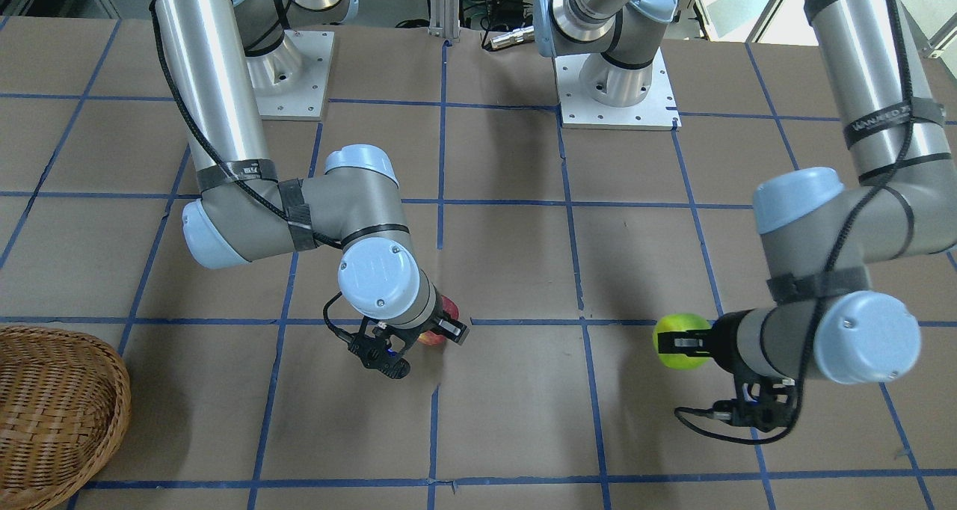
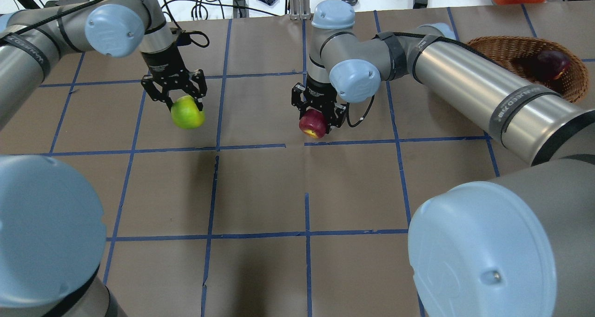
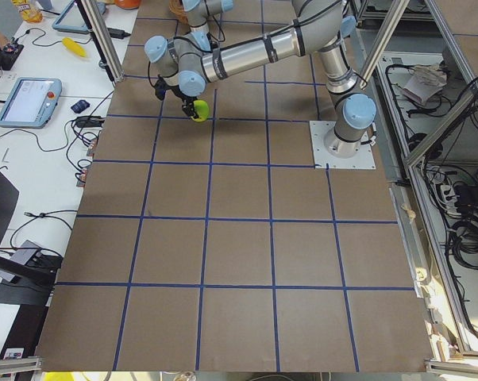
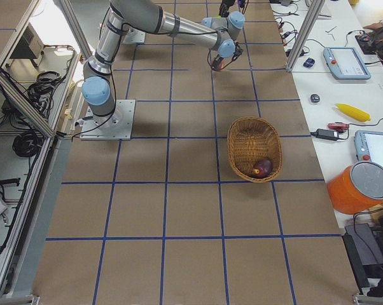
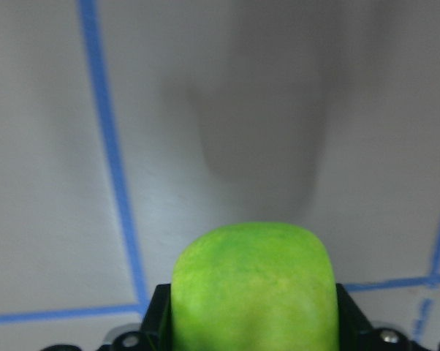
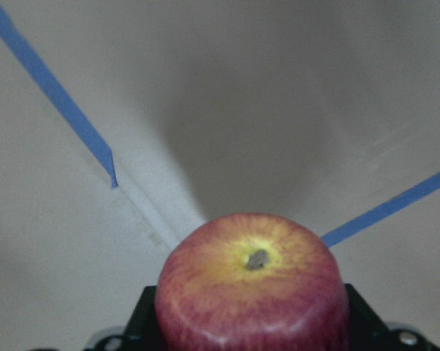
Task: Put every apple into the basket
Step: 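Carry the red apple into the basket while the left sets the green apple down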
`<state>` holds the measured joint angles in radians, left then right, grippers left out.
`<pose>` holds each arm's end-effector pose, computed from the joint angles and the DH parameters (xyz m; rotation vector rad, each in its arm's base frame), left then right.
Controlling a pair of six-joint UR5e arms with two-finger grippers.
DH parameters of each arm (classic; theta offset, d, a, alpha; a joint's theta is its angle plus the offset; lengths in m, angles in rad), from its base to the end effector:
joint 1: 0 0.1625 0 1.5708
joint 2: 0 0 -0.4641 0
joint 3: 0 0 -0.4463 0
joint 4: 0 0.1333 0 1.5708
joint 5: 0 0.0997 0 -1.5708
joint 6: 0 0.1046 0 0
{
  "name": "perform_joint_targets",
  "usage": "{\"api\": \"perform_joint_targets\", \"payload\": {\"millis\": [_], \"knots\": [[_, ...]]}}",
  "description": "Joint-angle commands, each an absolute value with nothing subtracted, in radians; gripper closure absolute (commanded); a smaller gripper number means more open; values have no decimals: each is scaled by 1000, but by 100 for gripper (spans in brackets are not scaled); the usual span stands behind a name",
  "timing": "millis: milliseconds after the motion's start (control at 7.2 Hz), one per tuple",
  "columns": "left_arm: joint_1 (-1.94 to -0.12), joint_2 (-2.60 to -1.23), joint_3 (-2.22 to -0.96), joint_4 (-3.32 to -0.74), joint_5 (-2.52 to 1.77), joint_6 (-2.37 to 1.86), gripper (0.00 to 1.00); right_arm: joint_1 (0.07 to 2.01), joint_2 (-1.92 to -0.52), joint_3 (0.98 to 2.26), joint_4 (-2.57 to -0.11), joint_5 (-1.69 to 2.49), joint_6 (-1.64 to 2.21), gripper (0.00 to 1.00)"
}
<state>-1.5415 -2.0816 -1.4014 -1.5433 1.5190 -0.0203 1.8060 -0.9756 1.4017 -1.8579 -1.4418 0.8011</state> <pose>-0.1179 -0.7138 0.2878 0.0882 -3.0498 -0.4825 0.3177 -0.6961 0.2458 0.8747 2.9588 0.2853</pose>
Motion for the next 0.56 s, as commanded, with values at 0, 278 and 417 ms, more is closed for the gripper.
{"api": "perform_joint_targets", "payload": {"millis": [0, 278, 417], "knots": [[-1723, -2055, -1436, -1513, 1416, -281, 67, 1618, -1011, 1269, -1598, -1522, 556, 100], [-1897, -2101, -1484, -1239, 1424, -514, 67, 1444, -1019, 1197, -1572, -1671, 218, 100], [-1922, -2105, -1564, -1154, 1425, -529, 67, 1375, -1005, 1186, -1606, -1740, 54, 100]]}}
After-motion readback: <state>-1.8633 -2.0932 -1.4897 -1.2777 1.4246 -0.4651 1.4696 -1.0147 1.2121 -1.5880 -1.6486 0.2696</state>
